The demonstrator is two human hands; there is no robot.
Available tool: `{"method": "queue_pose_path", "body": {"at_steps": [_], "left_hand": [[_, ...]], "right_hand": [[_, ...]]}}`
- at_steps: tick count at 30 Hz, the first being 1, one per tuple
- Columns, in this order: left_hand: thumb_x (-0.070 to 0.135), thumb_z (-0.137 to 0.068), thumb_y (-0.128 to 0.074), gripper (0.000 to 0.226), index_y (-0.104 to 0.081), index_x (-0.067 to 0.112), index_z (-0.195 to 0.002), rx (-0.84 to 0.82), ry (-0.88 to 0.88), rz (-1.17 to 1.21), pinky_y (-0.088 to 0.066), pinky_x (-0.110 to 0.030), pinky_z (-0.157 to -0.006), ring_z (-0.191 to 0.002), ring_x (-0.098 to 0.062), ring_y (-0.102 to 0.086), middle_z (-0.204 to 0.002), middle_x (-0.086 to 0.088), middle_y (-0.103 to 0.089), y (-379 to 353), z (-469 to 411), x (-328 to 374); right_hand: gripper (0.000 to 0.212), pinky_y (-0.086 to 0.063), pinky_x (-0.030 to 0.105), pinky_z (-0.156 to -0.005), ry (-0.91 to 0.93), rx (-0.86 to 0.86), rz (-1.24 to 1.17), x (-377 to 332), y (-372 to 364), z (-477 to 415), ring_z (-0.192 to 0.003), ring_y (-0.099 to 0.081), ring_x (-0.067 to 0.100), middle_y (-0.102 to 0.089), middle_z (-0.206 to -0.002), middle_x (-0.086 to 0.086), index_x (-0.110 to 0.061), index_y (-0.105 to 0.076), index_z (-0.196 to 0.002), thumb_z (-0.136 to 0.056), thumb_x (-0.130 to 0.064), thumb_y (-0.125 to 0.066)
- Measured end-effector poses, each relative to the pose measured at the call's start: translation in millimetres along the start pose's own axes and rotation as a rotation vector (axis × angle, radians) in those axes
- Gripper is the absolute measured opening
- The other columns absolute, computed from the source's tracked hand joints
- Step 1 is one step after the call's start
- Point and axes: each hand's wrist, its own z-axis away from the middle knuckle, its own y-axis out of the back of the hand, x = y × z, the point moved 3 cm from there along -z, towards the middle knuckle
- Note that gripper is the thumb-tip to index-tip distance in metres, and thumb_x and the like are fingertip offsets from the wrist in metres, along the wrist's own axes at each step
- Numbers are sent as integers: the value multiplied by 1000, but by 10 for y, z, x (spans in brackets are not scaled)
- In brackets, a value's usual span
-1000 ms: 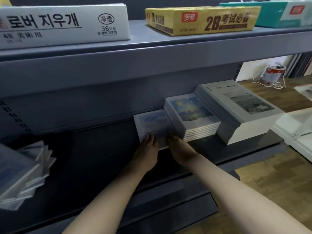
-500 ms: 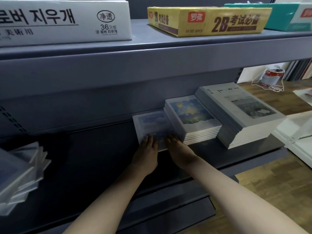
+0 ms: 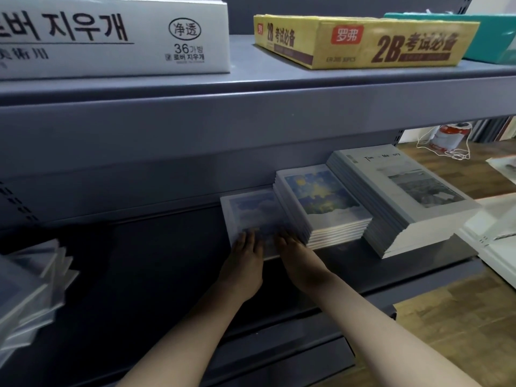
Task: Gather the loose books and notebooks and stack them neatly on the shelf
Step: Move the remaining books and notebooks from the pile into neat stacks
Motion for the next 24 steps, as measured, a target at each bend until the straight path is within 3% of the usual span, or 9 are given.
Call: {"method": "queue_pose_path", "body": {"at_steps": [7, 11, 15, 20, 24], "left_hand": [[4, -89, -43, 69, -9, 4, -150, 11, -7, 43, -2, -36, -119, -145, -32, 3, -157, -18, 2, -21, -39, -30], [3, -87, -44, 71, -9, 4, -150, 27, -8, 44, -1, -34, -119, -145, -32, 2, -157, -18, 0, -31, -52, -42], [4, -88, -44, 70, -10, 5, -149, 43, 4, 75, 0, -33, -119, -145, -31, 1, -157, -17, -2, -41, -42, -24], [9, -88, -50, 75, -9, 6, -150, 95, 15, 121, 4, -30, -118, -146, -28, 3, -158, -15, 0, -53, 7, 7], [8, -88, -49, 74, -9, 6, -150, 68, 19, 121, 3, -30, -118, -146, -26, 2, -158, -13, 0, 25, 37, 19]], "right_hand": [[47, -14, 27, -114, -3, 43, -29, 31, -22, 6, -142, -21, 26, -21, -154, 15, 0, -26, -144, -97, -1, -29], [62, -30, 43, -110, 9, 96, -80, 2, -106, -9, -131, -39, 43, -39, -140, 32, 14, -43, -130, -86, -14, -10], [47, -9, 29, -115, -35, -15, -50, 27, -46, -15, -144, -14, 26, -17, -155, 17, 1, -23, -145, -98, -2, -26], [44, -14, 31, -115, -6, -18, -44, 17, -49, -29, -143, -20, 26, -23, -152, 19, 3, -31, -141, -97, 0, -29], [42, -27, 35, -109, -46, -37, -22, -32, 40, -6, -134, -36, 30, -36, -145, 20, 3, -36, -136, -94, 1, -32]]}}
